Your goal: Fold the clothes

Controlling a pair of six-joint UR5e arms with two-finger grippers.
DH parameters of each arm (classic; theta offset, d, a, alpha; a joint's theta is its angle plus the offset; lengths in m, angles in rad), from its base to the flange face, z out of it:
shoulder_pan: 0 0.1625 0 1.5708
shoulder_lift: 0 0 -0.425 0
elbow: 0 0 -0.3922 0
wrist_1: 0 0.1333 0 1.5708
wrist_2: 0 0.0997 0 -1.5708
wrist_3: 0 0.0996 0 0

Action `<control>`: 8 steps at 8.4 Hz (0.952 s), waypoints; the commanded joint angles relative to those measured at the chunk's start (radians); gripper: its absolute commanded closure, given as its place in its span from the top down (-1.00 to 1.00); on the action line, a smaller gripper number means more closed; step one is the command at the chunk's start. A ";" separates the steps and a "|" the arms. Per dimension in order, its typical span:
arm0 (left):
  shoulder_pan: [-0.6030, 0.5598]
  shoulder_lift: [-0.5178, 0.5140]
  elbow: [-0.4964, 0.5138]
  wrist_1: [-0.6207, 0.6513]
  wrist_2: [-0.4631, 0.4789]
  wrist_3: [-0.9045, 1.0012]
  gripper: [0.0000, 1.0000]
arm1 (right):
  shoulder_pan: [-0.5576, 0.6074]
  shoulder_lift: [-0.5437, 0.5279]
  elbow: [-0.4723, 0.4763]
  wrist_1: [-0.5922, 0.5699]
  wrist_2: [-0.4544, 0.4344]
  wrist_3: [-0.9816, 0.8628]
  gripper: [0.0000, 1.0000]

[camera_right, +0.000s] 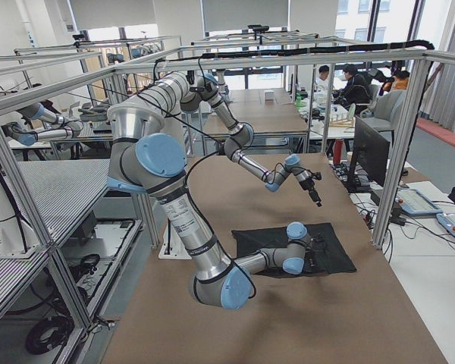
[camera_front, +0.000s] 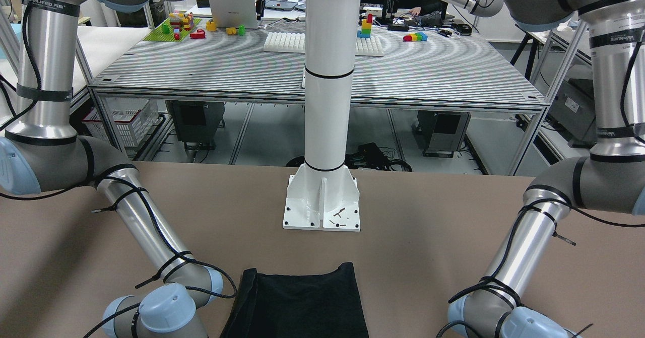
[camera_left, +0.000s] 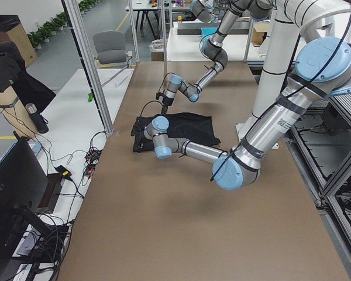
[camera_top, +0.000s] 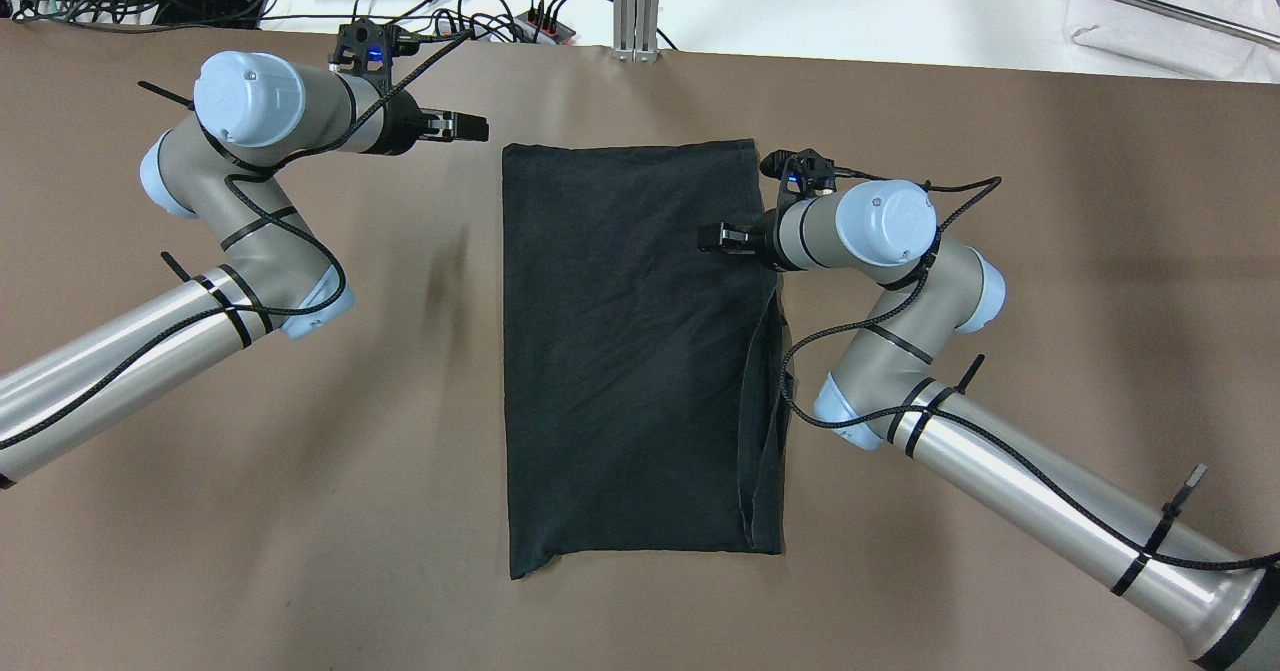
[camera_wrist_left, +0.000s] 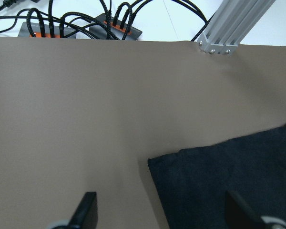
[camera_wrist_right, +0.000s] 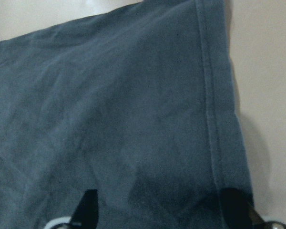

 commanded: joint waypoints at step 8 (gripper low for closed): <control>0.005 -0.009 -0.006 0.000 0.000 -0.001 0.89 | -0.059 -0.045 0.275 -0.239 0.018 0.231 0.88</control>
